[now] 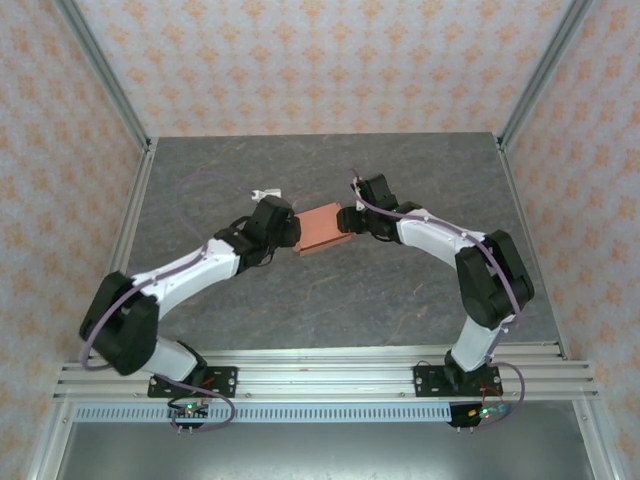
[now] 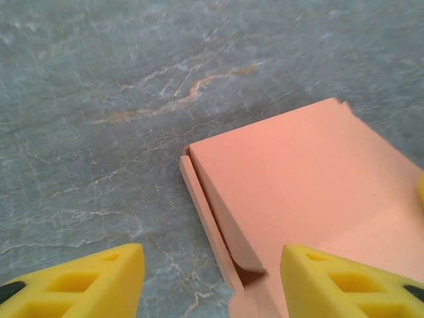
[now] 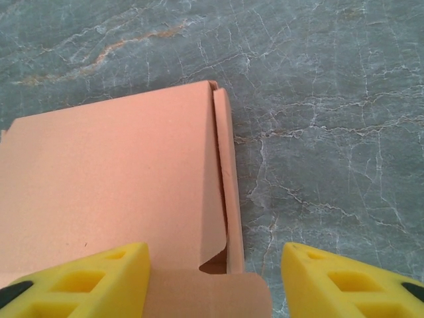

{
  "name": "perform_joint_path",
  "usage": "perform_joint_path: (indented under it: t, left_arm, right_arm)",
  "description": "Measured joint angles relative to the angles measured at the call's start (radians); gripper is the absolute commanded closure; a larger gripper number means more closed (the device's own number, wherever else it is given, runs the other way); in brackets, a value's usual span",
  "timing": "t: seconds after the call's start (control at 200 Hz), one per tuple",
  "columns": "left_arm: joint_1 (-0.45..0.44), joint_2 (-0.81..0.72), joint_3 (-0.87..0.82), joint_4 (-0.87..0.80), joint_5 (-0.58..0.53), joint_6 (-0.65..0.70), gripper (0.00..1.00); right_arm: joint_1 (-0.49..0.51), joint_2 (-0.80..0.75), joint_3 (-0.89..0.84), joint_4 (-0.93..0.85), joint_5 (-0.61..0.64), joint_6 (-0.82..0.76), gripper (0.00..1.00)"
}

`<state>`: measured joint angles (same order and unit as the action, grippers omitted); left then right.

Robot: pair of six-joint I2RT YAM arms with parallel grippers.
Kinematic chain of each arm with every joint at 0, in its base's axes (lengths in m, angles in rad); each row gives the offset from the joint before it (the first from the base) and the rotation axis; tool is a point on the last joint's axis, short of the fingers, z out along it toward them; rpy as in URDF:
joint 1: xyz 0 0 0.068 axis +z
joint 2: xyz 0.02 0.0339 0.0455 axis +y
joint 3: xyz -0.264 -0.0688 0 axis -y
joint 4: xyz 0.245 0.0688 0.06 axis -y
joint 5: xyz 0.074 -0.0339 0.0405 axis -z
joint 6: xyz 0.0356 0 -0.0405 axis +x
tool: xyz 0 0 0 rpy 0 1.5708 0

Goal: Fold the paper box

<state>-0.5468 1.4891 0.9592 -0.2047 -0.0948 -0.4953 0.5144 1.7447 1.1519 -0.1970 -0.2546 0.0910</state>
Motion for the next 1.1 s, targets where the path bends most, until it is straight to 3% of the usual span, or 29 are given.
perform_joint_path:
  t: [0.14,0.35,0.696,1.096]
  left_arm:
    - [0.026,0.132,0.057,0.003,0.043,0.008,0.45]
    - [0.025,0.207,0.047,0.044,0.070,0.010,0.46]
    - [0.025,0.221,-0.034,0.180,0.089,0.029,0.45]
    - [0.025,0.146,-0.037,0.166,0.079,0.079,0.39]
  right_arm:
    - [0.000,0.012,0.004,-0.006,0.001,-0.009,0.46]
    - [0.000,0.024,0.004,-0.006,0.011,-0.017,0.46]
    - [0.002,0.089,-0.002,0.013,0.041,-0.041,0.46]
    - [0.002,0.087,0.018,-0.011,0.048,-0.068,0.45]
